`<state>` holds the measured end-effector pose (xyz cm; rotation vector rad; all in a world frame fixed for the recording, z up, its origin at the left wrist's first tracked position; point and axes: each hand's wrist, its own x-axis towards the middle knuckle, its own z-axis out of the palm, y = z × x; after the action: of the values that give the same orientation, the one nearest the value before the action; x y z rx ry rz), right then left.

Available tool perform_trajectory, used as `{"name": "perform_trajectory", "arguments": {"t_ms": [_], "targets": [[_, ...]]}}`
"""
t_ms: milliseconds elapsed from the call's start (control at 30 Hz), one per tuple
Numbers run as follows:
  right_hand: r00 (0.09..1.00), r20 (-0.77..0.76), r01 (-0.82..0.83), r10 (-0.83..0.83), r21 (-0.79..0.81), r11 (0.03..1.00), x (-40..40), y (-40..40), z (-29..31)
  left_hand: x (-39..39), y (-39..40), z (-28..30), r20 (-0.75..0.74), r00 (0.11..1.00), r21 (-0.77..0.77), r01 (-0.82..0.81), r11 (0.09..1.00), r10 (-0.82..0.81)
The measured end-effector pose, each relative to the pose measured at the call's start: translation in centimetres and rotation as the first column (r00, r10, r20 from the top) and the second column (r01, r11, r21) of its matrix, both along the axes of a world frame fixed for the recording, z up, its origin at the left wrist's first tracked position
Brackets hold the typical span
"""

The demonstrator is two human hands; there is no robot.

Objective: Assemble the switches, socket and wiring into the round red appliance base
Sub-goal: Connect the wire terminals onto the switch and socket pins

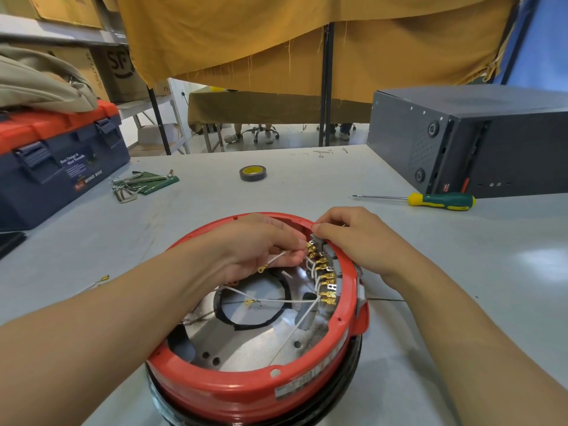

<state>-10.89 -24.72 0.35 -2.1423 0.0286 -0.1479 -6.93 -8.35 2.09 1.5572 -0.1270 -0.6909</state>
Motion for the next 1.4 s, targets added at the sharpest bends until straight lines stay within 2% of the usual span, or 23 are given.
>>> {"name": "perform_trajectory", "arguments": {"t_ms": [367, 1100, 1233, 1400], "targets": [[1.0, -0.002, 0.003, -0.003, -0.033, 0.999, -0.02, 0.07, 0.03, -0.11, 0.01, -0.14, 0.05, 0.999, 0.027, -0.016, 1.0, 0.014], [1.0, 0.012, -0.001, 0.001, -0.046, 0.999, -0.07, 0.34, 0.07, -0.41, -0.24, -0.27, 0.043, 0.999, -0.068, -0.029, 0.997, 0.032], [1.0, 0.028, -0.005, 0.007, -0.056, 0.998, -0.16, 0.31, 0.08, -0.43, -0.37, -0.36, 0.068, 0.996, -0.078, -0.046, 0.996, 0.051], [0.999, 0.035, 0.004, -0.002, -0.062, 0.998, -0.17, 0.3, 0.14, -0.32, -0.05, -0.23, 0.137, 0.991, -0.025, 0.012, 1.0, -0.009]]}}
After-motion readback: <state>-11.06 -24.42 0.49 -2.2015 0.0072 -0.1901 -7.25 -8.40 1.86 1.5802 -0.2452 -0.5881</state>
